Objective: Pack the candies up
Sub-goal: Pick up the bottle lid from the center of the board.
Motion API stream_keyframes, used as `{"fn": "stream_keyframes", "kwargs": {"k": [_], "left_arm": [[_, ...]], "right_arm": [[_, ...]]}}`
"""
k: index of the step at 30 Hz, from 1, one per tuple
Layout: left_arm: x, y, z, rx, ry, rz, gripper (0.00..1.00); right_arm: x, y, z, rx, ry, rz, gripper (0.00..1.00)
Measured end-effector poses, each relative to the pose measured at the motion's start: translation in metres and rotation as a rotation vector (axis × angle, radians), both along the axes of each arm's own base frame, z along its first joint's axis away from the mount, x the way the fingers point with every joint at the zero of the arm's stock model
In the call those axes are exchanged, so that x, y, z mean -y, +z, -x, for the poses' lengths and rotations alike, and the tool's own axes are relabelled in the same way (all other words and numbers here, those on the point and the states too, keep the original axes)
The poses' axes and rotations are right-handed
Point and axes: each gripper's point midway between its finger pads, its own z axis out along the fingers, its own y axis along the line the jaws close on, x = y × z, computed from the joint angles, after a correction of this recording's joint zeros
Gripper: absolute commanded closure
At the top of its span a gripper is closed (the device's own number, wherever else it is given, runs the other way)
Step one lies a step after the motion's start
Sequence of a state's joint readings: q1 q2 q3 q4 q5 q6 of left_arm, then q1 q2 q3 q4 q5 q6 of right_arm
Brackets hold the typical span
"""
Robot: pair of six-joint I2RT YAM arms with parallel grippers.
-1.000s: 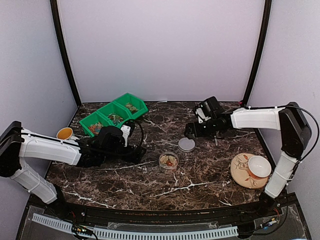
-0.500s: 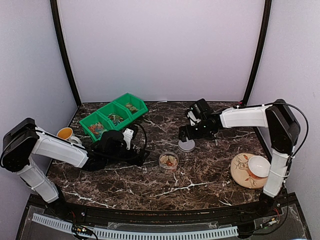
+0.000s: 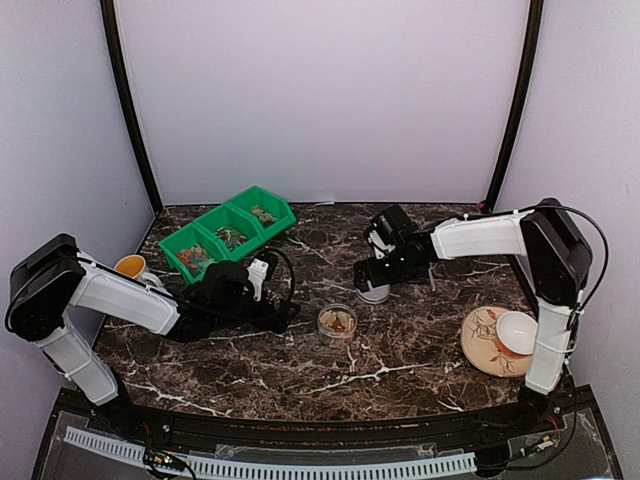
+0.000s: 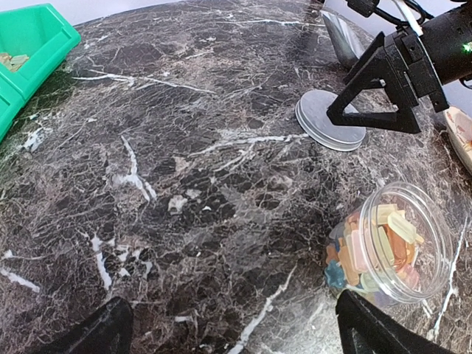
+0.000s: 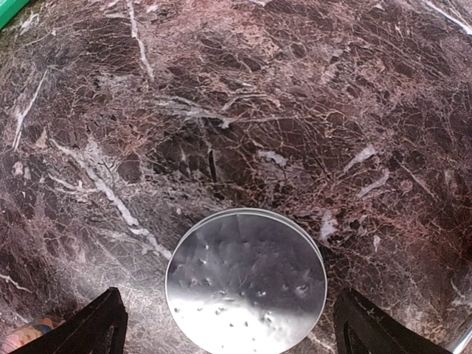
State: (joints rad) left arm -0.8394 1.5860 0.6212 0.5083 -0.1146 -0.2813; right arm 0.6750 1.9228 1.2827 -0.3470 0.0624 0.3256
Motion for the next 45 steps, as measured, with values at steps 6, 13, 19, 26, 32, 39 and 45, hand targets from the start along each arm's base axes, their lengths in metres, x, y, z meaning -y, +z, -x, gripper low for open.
{"fn": "stream_keyframes", "kwargs": {"k": [6,13,19,26,32,39,45], "left_arm": [[0.000,-0.002,0.000,-0.009,-0.001,0.002,0.01],[0.000,-0.002,0.000,-0.014,-0.006,0.008,0.02],[0.001,-0.002,0.001,-0.019,-0.009,0.013,0.02],[0.001,-0.005,0.001,-0.031,-0.011,0.013,0.02],[0.001,-0.009,0.001,-0.041,-0.015,0.011,0.02],[0.001,-0.010,0.001,-0.045,-0.016,0.012,0.02],[0.001,-0.010,0.001,-0.047,-0.017,0.013,0.02]], "right_arm": [[-0.001,-0.008,0.003,0.002,0.008,0.040,0.02],[0.000,-0.020,0.005,-0.009,0.011,0.085,0.02],[0.002,-0.022,0.005,-0.005,0.008,0.100,0.01],[0.005,-0.022,0.005,0.004,0.011,0.124,0.04],[0.004,-0.023,0.006,0.003,0.019,0.128,0.07],[0.004,-0.023,0.007,0.003,0.023,0.130,0.08],[0.004,-0.025,0.007,-0.001,0.023,0.133,0.08]]}}
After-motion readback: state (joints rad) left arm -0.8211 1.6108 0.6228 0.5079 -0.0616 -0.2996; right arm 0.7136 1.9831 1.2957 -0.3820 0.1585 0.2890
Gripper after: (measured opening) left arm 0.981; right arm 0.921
